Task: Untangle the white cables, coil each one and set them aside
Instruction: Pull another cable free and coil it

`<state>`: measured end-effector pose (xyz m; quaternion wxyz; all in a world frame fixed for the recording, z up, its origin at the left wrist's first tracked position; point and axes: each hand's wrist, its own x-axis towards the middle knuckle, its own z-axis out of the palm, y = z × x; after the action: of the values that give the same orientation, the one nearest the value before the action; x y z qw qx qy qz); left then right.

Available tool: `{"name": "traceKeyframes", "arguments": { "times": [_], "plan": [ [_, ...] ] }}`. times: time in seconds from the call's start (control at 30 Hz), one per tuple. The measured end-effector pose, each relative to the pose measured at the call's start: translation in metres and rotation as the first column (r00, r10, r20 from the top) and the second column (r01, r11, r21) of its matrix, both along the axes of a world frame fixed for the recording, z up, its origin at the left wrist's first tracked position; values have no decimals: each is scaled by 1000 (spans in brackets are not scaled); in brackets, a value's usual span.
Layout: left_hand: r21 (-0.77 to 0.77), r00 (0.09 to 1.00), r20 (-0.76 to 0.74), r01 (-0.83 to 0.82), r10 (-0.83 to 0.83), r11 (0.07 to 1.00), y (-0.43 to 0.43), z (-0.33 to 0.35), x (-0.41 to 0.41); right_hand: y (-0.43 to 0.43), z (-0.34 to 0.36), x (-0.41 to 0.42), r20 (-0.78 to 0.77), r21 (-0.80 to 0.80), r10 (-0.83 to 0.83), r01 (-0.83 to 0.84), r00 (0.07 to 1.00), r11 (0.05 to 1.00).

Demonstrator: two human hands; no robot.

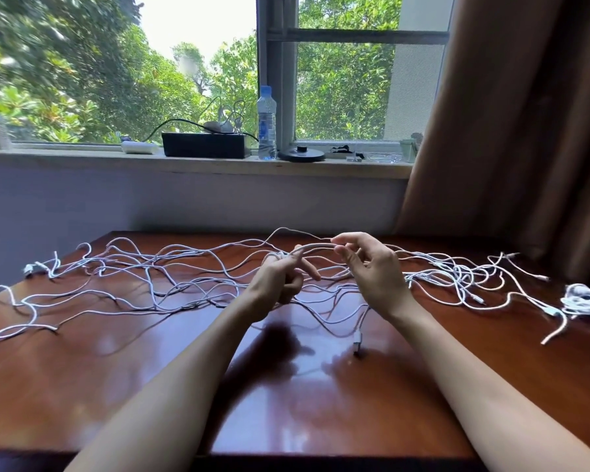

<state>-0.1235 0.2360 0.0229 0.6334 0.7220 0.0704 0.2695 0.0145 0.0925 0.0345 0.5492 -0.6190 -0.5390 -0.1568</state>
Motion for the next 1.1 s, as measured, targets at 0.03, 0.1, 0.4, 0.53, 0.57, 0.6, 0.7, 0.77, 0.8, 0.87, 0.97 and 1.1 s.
{"name": "traceKeyframes", "arguments": {
  "times": [0.03, 0.1, 0.4, 0.53, 0.57, 0.6, 0.7, 0.77, 0.8, 0.87, 0.97, 1.1],
  "plan": [
    [-46, 1000, -1, 27, -27, 999, 0, 1, -1, 0, 0, 0, 0, -9, 0, 0, 1000, 1000],
    [-134, 994, -9, 104, -106, 986, 0, 4, -2, 0, -1, 3, -44, -33, -12, 11, 999, 999],
    [-375, 945, 4, 305, -327, 875, -1, 10, -5, 2, -4, 7, -71, -88, -55, 49, 996, 995],
    [-437, 937, 95, 342, -335, 832, -2, 11, -7, 2, -6, 7, -59, -137, -54, 46, 997, 989],
    [-453, 933, 121, 357, -340, 817, -2, 11, -7, 3, -7, 8, -70, -160, -65, 53, 995, 986],
    [-469, 927, 151, 373, -344, 800, -2, 12, -7, 3, -8, 10, -77, -186, -83, 68, 994, 980],
    [-516, 918, 229, 397, -325, 759, -2, 15, -9, 4, -11, 14, -75, -248, -129, 106, 989, 963],
    [-533, 915, 266, 402, -303, 744, -1, 15, -9, 5, -12, 14, -71, -261, -131, 108, 989, 959],
    [-541, 910, 290, 411, -296, 734, -1, 15, -9, 5, -12, 14, -72, -265, -126, 103, 989, 959],
    [-559, 896, 347, 435, -278, 706, 1, 15, -9, 6, -12, 13, -74, -277, -107, 82, 991, 957],
    [-563, 862, 437, 483, -254, 670, 3, 15, -8, 7, -14, 13, -66, -304, -88, 64, 994, 950],
    [-609, 850, 506, 474, -148, 636, 4, 15, -9, 7, -16, 12, -81, -360, -38, 7, 996, 933]
  ]
}}
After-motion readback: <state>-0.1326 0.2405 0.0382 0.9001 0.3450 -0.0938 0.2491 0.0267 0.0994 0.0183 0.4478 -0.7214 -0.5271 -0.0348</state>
